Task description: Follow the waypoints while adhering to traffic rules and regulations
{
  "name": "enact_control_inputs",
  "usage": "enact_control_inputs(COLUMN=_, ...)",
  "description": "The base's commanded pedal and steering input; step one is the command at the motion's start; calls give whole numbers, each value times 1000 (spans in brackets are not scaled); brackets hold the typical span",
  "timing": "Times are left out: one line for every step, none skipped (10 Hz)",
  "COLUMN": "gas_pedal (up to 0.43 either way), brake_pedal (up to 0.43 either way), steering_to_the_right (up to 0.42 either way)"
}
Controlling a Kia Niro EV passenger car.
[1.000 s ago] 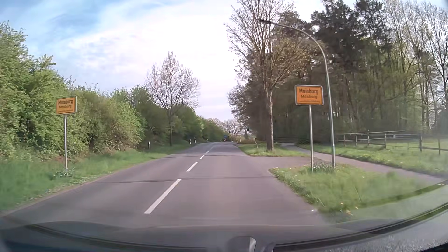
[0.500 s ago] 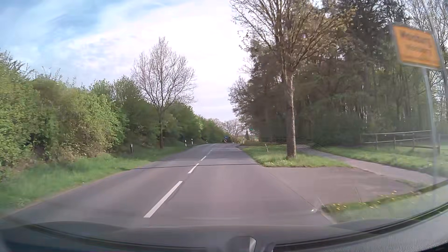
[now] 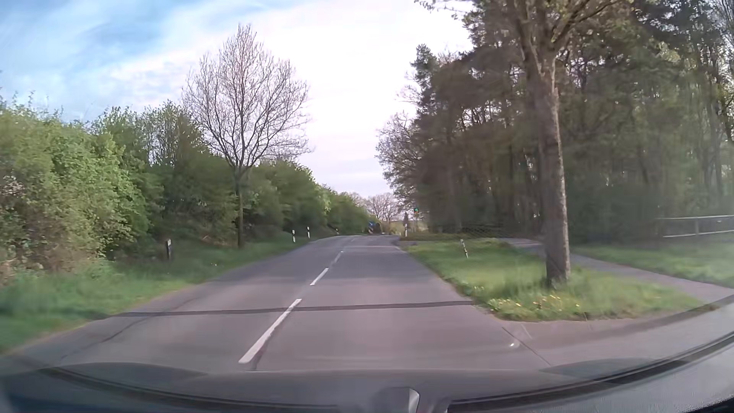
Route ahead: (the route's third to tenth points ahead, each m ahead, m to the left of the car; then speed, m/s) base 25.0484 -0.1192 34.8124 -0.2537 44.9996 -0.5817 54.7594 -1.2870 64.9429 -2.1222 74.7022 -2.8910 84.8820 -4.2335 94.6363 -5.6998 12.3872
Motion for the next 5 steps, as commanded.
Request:
enact_control_inputs(gas_pedal=39, brake_pedal=0, steering_to_the_right=-5)
enact_control_inputs(gas_pedal=39, brake_pedal=0, steering_to_the_right=-5)
enact_control_inputs(gas_pedal=39, brake_pedal=0, steering_to_the_right=-4)
enact_control_inputs(gas_pedal=39, brake_pedal=0, steering_to_the_right=-4)
enact_control_inputs(gas_pedal=39, brake_pedal=0, steering_to_the_right=-4)
